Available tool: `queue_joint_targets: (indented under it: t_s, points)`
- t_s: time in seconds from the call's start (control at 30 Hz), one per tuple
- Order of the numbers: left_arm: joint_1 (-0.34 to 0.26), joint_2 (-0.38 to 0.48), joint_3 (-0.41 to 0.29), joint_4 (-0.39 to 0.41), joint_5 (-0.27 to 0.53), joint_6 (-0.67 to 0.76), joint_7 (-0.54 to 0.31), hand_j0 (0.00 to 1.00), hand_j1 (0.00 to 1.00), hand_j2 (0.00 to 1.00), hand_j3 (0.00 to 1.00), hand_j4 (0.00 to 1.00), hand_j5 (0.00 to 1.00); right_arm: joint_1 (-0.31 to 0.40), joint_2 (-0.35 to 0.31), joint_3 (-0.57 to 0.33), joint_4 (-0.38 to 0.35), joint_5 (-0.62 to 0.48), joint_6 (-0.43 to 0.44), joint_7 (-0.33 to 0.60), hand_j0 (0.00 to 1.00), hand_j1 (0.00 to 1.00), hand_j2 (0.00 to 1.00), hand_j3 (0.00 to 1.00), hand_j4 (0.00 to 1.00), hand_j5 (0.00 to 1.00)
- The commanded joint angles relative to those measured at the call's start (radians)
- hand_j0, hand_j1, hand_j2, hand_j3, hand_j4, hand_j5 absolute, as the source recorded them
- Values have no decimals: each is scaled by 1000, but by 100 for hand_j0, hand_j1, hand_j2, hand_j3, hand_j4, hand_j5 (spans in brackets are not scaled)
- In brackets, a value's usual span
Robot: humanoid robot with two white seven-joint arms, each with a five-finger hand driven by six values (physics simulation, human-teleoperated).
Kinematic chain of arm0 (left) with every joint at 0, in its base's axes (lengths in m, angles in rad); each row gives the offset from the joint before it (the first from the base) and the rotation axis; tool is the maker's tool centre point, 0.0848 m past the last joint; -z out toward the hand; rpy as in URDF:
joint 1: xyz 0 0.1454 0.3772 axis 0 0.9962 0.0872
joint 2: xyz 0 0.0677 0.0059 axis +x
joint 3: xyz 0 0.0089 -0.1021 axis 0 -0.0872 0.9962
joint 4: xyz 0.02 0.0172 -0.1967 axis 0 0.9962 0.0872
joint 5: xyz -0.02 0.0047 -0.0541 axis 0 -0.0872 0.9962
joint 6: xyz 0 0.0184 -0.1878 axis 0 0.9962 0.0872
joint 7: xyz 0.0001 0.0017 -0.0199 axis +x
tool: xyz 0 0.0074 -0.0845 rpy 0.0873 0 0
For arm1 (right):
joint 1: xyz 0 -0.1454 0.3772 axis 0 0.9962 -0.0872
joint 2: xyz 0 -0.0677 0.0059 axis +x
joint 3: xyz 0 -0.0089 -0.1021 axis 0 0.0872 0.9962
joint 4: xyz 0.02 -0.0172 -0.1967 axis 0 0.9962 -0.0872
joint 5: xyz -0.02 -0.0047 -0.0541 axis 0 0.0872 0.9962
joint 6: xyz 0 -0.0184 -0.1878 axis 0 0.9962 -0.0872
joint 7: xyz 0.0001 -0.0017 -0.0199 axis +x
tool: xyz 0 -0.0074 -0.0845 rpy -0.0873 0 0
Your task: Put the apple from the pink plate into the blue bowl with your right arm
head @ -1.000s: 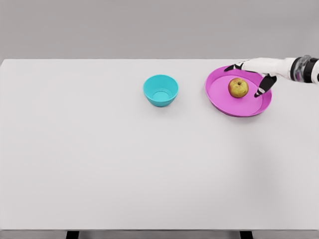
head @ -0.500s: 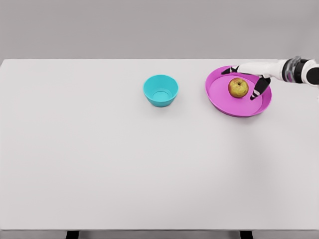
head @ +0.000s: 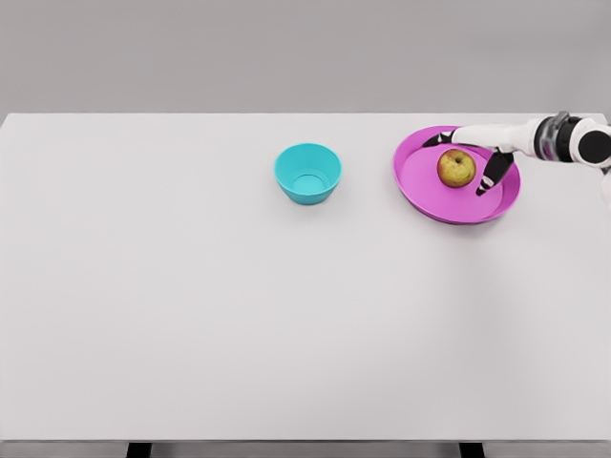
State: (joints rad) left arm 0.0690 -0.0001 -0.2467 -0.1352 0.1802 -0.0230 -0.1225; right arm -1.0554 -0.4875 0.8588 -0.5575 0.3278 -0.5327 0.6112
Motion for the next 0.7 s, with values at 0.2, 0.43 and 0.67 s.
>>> queue_joint_targets:
  t_s: [0.2,0.43,0.67]
  points:
    - [0,0,0,0,-1,0,0,100,100,100,100,100,100,-15,30,-1,64,16,3,0,100,100,100,100,100,100]
    - [0,0,0,-1,-1,0,0,100,100,100,100,100,100,-15,29,-1,64,19,3,0,100,100,100,100,100,100]
    - [0,0,0,0,1,0,0,100,100,100,100,100,100,-14,29,2,64,39,3,0,70,70,70,70,70,70]
